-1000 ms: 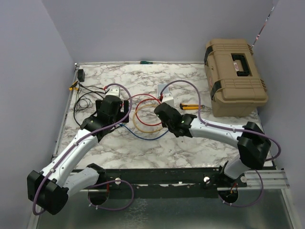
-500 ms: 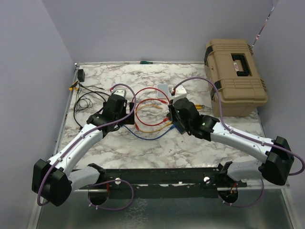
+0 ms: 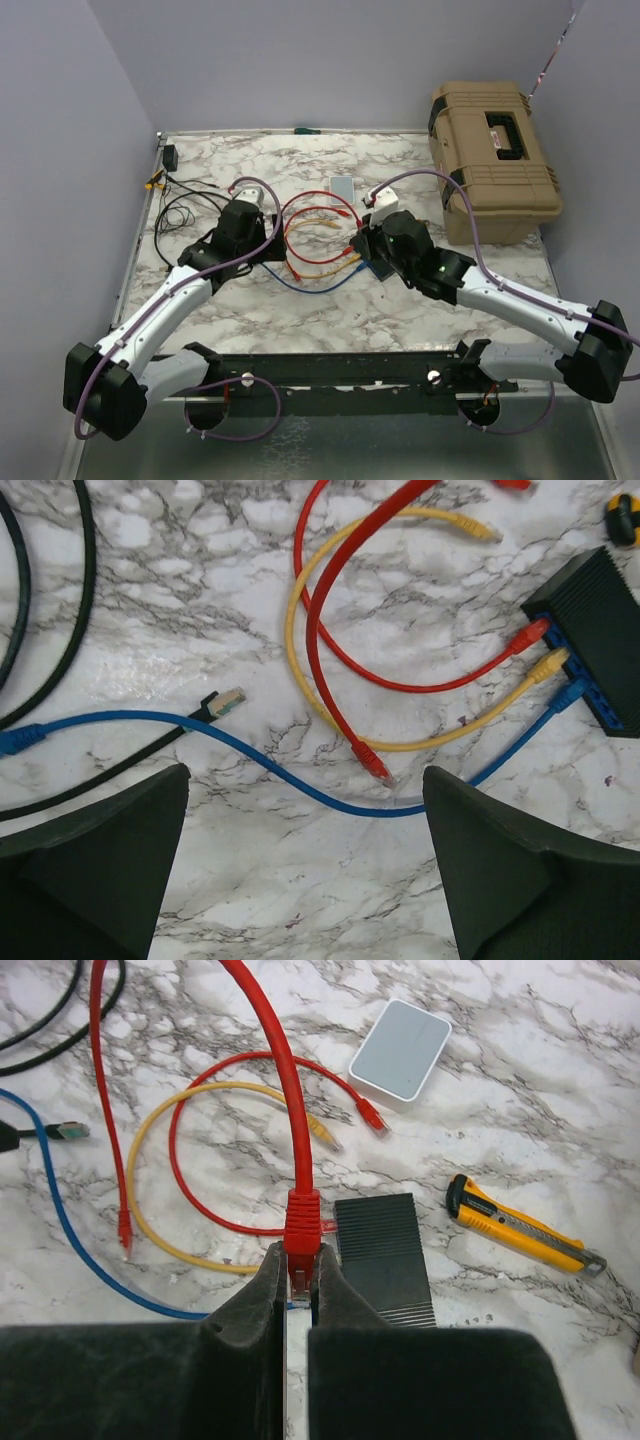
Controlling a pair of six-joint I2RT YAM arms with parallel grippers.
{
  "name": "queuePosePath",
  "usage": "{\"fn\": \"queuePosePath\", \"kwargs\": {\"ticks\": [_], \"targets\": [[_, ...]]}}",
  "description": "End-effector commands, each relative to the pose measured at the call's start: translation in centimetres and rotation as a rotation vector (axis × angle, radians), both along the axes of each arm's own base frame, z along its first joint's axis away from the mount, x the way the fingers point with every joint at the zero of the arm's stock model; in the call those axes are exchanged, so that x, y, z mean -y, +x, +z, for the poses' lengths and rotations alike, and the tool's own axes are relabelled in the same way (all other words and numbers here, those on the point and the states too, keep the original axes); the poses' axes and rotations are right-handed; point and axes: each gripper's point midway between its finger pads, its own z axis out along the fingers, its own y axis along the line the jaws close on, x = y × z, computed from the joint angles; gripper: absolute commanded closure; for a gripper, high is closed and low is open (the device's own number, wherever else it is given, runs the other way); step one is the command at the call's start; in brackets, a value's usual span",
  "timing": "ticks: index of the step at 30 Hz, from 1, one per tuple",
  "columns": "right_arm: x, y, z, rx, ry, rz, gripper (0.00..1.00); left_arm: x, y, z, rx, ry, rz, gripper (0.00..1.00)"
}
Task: Insert the plug into the switch port
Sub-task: Pick up the connector from the center of the board.
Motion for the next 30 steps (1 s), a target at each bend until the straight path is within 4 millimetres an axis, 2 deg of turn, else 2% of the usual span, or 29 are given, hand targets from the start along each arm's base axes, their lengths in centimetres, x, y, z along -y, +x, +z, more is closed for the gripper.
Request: {"fn": "queuePosePath", "kwargs": {"ticks": [1, 5, 8, 10, 12, 15, 18, 20, 22, 26, 30], "targets": [[-1.1, -0.6, 3.2, 0.062, 0.080, 0.088, 1.00, -1.4, 0.8, 6.3, 0.155, 0.044, 0.003, 0.01], [-0.9, -1.1, 6.2, 0.103, 0.150, 0.094, 1.00, -3.2, 0.8, 9.5, 0.226, 0.090, 0.056, 0.01], [-0.9, -1.9, 8.2, 0.121, 0.188, 0.133, 0.99, -4.1, 0.6, 10.9, 0.263, 0.112, 0.077, 0.01], [-1.3, -2.7, 8.5, 0.110, 0.190, 0.187, 1.00, -4.4, 0.3, 11.7, 0.289, 0.116, 0.078, 0.01], [-2.2, -3.9, 7.0, 0.062, 0.154, 0.275, 0.99, -4.3, 0.2, 12.0, 0.310, 0.107, 0.059, 0.01], [-3.9, -5.8, 2.9, -0.073, 0.105, 0.408, 0.99, -3.5, -0.1, 11.4, 0.312, 0.093, 0.001, 0.01], [-5.7, -9.2, -1.2, -0.245, 0.098, 0.587, 0.99, -3.0, -0.1, 10.7, 0.298, 0.100, -0.032, 0.01], [-6.6, -11.5, -2.7, -0.327, 0.127, 0.704, 0.99, -3.1, -0.1, 10.7, 0.298, 0.112, -0.038, 0.01], [-6.8, -12.8, -4.1, -0.368, 0.139, 0.758, 0.99, -3.1, -0.1, 11.0, 0.307, 0.115, -0.047, 0.01], [-5.6, -11.4, -7.9, -0.407, 0.032, 0.662, 0.99, -2.0, -0.1, 10.9, 0.303, 0.099, -0.115, 0.01], [-4.5, -9.1, -10.9, -0.420, -0.081, 0.535, 0.99, 0.0, -0.4, 9.1, 0.257, 0.064, -0.223, 0.02]]}}
